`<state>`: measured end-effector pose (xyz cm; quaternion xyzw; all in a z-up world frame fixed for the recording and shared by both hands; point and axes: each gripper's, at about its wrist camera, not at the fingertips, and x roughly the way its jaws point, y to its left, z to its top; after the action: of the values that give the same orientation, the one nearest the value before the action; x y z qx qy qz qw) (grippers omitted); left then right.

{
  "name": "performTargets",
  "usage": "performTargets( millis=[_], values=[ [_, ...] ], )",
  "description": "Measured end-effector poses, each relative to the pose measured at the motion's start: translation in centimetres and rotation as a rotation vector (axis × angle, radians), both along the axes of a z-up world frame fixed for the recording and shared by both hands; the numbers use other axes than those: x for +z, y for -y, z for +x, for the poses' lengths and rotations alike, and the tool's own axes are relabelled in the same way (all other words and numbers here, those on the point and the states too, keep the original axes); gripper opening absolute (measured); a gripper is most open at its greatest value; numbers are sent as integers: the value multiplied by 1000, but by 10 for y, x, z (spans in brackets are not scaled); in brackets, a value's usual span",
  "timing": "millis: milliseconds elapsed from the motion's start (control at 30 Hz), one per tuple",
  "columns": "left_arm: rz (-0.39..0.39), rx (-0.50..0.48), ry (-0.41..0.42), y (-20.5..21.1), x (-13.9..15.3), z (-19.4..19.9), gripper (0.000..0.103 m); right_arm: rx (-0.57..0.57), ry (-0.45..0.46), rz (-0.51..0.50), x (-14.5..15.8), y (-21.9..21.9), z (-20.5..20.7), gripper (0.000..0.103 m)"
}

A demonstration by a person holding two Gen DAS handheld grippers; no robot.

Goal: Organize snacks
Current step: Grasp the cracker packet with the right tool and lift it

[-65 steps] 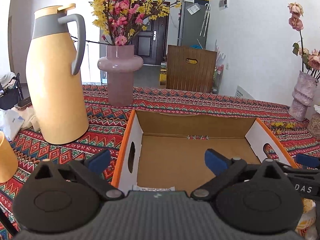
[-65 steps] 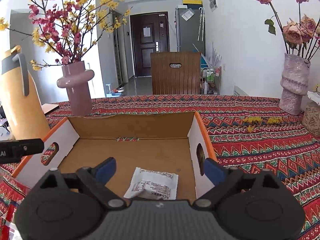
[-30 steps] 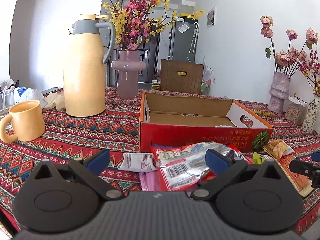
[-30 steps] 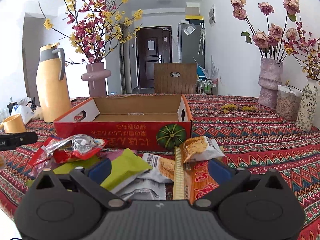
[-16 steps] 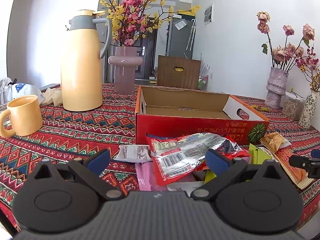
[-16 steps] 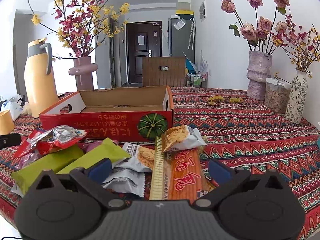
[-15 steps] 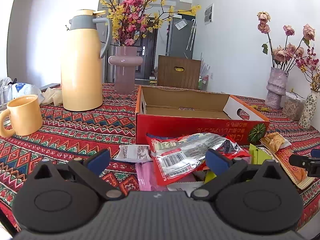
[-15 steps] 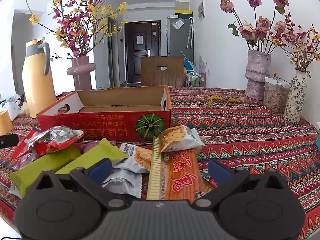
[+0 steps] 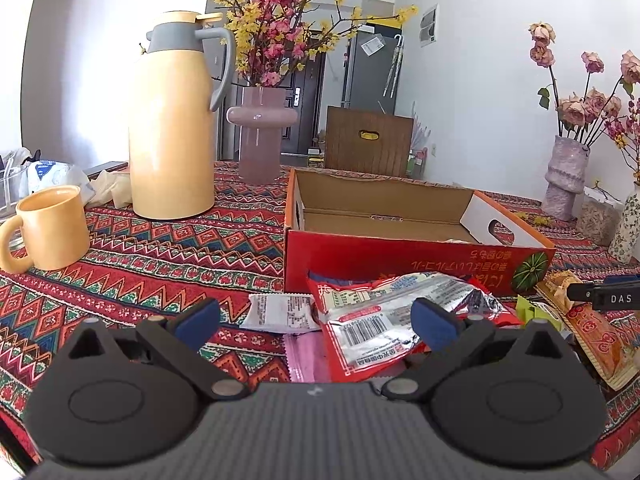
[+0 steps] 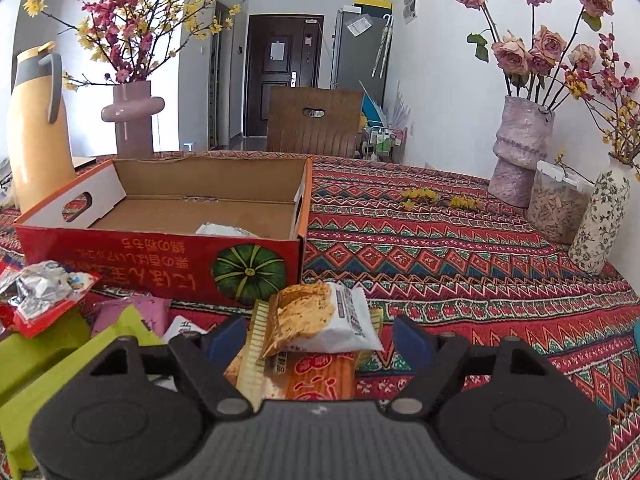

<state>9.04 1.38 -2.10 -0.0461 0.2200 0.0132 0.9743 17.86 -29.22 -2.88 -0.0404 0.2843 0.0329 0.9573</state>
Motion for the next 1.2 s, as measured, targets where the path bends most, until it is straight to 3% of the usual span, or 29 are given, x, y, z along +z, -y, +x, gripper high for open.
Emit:
performTargets(
  millis=[200,267,333,433,700,1200],
  values=[
    [-1,7,-2,-2,0,2,103,21,-46,-11,-2,-2,31,78],
    [0,7,-3,-2,0,2,103,16,-69,-4,-6,-1,39,76],
    [-1,8,-4,-4,0,3,103,6,-86,10,-11,0,42,67],
    [-1,11,-4,-6,0,4,103,0,-94,28,-16,3,42,65],
    [-4,12,-12,-6,-1,7,103,-9,-39,21,-10,4,32,48],
    [-11,5,-33,0,4,12,103,-9,33,70,-1,12,12,43]
  ],
)
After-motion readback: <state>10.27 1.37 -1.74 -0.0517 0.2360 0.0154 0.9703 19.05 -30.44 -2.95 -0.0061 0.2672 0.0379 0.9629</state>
